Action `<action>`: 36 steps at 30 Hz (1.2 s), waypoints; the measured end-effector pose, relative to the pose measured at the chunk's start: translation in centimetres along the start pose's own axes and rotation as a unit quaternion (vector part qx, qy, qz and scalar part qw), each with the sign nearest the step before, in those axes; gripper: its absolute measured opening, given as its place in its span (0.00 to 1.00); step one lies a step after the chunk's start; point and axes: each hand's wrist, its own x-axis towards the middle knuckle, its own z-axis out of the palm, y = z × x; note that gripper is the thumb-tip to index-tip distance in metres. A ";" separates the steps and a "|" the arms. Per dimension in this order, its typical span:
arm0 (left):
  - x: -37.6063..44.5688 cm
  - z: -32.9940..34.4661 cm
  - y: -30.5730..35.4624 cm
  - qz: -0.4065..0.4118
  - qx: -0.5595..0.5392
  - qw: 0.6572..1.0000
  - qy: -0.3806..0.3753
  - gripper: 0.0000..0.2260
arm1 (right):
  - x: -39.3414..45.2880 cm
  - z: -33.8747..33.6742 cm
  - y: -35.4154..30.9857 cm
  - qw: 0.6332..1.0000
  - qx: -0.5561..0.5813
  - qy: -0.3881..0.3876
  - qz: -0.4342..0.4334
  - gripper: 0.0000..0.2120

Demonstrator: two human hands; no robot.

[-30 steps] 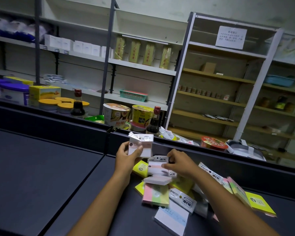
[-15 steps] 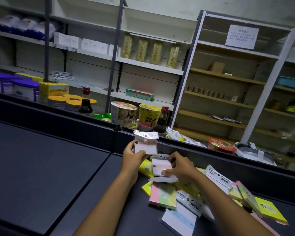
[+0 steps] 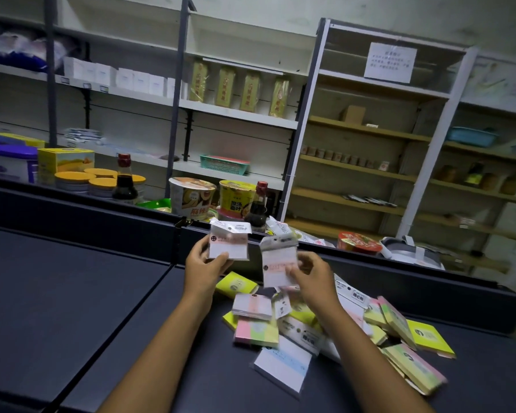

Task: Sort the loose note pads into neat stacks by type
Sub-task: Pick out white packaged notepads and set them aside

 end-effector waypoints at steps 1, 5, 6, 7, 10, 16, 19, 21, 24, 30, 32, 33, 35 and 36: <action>-0.5 0.0 0.2 0.004 0.000 1.000 0.000 0.23 | -0.6 -0.6 -0.3 1.000 0.022 0.017 -0.006 0.12; -4.3 0.1 1.2 0.017 -0.016 1.000 0.000 0.24 | -4.2 -3.1 -0.8 0.994 0.087 0.058 -0.015 0.08; -5.7 0.0 1.4 0.020 -0.027 0.999 0.000 0.24 | -5.3 -3.6 -0.7 0.992 0.110 0.061 -0.007 0.08; -7.2 -0.2 1.7 0.026 -0.033 0.999 -0.001 0.24 | -6.4 -4.0 -0.6 0.989 0.135 0.063 0.004 0.08; -11.7 -0.9 2.6 0.044 -0.013 0.999 -0.014 0.24 | -9.6 -5.2 -0.2 0.978 0.194 0.068 0.014 0.10; -17.4 -3.0 5.3 0.084 0.059 0.995 -0.017 0.25 | -13.4 -5.9 0.2 0.970 0.235 0.052 0.027 0.15; -19.1 -4.4 6.7 0.101 0.088 0.991 -0.003 0.26 | -14.9 -5.3 -0.4 0.969 0.246 0.023 0.017 0.18; -19.9 -5.4 7.8 0.111 0.104 0.988 0.009 0.26 | -15.8 -4.6 -1.1 0.967 0.256 0.003 0.009 0.20; -20.8 -7.1 9.4 0.126 0.111 0.986 0.022 0.26 | -16.8 -3.2 -2.4 0.965 0.261 -0.011 -0.001 0.20; -21.1 -12.4 13.0 0.144 0.113 0.982 0.048 0.26 | -18.4 2.2 -6.2 0.961 0.273 -0.043 -0.024 0.20; -20.9 -14.6 14.4 0.144 0.110 0.982 0.054 0.26 | -19.1 4.7 -7.5 0.960 0.275 -0.045 -0.033 0.20; -20.8 -15.9 15.1 0.144 0.110 0.982 0.054 0.27 | -19.6 6.1 -8.2 0.959 0.277 -0.047 -0.037 0.20; -20.4 -18.6 16.6 0.143 0.109 0.983 0.049 0.29 | -20.7 8.8 -9.4 0.958 0.280 -0.049 -0.040 0.20; -20.1 -20.1 17.4 0.141 0.109 0.983 0.047 0.29 | -21.2 10.3 -10.0 0.958 0.280 -0.049 -0.040 0.20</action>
